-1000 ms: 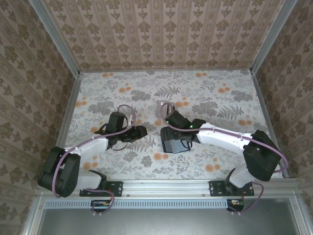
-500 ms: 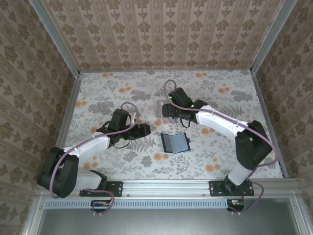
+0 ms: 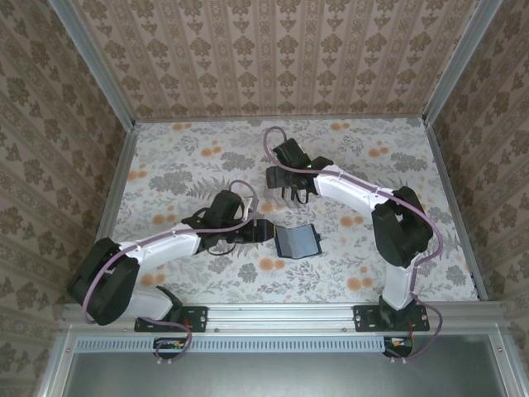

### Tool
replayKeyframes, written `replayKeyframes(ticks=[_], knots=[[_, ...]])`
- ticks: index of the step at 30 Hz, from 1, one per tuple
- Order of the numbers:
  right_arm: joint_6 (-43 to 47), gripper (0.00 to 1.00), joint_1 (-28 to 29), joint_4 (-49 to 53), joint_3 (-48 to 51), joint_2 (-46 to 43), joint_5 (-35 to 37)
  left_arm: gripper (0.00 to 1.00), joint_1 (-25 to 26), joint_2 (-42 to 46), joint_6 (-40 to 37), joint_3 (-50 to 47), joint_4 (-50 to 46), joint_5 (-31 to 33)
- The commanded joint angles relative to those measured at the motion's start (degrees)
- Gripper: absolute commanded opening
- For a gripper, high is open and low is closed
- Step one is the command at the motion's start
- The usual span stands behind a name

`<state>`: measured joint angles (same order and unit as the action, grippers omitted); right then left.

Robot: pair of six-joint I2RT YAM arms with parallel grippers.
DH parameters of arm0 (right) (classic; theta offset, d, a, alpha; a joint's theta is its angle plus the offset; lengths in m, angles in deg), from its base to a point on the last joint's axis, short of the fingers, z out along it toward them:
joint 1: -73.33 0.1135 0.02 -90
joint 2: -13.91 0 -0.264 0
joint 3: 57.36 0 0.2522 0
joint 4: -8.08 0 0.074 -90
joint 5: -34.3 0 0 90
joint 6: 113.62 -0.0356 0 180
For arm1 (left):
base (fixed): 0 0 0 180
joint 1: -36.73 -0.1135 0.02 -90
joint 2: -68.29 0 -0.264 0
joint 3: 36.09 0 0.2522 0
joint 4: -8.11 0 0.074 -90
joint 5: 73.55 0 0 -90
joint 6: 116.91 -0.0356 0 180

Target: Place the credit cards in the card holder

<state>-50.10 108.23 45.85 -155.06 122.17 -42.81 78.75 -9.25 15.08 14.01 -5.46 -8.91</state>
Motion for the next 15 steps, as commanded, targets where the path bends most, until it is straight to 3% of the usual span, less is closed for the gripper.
replayKeyframes(ticks=[1, 8, 15], knots=[[0.7, 0.92, -0.2, 2.2, -2.6, 3.0, 2.2, 0.69, 0.8, 0.1, -0.4, 1.1, 0.1, 0.8], [1.0, 0.93, 0.0, 3.4, -5.6, 8.1, 4.7, 0.7, 4.3, -2.0, 0.8, 1.6, 0.9, 0.7], [0.3, 0.92, 0.5, 6.5, -6.0, 9.3, 11.7, 0.68, 5.6, -1.9, 2.7, -0.7, 1.5, 5.8]])
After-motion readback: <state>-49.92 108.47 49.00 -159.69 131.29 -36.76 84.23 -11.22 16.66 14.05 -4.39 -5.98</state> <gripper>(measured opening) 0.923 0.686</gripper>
